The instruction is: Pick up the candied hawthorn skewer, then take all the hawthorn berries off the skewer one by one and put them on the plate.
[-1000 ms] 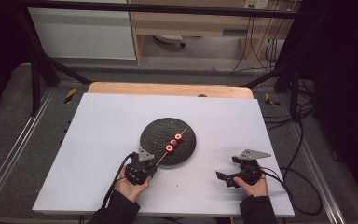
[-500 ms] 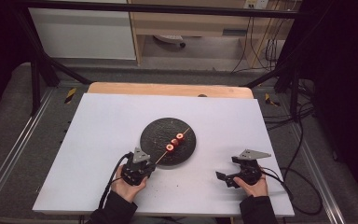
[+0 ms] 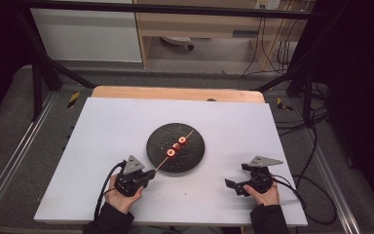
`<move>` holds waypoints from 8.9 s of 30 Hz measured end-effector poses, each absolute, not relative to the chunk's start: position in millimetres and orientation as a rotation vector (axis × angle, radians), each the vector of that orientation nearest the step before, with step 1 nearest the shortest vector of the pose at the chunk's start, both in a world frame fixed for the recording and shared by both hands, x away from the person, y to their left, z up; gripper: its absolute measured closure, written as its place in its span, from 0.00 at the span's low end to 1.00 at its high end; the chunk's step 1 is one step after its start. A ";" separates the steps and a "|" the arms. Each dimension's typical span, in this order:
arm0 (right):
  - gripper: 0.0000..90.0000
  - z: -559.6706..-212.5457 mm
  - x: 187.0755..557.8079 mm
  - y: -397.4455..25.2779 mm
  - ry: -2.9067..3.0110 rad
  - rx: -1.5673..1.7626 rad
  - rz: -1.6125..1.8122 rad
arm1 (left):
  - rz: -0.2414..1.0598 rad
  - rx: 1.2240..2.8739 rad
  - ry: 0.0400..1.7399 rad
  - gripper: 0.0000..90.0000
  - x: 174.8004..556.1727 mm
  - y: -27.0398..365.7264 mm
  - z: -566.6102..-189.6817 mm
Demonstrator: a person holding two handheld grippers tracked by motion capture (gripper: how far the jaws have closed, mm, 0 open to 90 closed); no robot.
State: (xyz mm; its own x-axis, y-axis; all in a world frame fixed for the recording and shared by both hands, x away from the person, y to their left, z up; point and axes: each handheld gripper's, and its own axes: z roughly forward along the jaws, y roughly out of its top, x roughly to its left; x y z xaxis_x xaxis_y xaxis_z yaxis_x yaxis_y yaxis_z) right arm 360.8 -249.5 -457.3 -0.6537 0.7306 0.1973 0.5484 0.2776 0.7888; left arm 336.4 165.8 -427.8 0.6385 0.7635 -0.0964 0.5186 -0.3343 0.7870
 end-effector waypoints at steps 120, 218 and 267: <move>0.67 -408.1 436.6 -98.1 2.186 1.445 1.863 | 0.394 1.908 0.876 0.98 308.4 190.8 -431.3; 0.69 -454.6 463.6 -103.6 2.266 1.440 1.466 | 0.440 1.840 0.862 0.98 304.0 196.9 -425.7; 0.17 -398.2 411.7 -86.5 2.261 1.227 1.752 | 0.439 1.849 0.851 0.98 302.8 193.4 -425.7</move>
State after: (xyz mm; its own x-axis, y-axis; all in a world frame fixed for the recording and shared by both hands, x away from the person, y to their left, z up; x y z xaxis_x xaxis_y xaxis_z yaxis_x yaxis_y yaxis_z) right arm 411.7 -86.5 -398.2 -0.6889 0.5893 0.4221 0.5558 0.0556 0.8294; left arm 302.8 193.4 -425.7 0.6850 0.7244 -0.0777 0.3569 -0.2407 0.9026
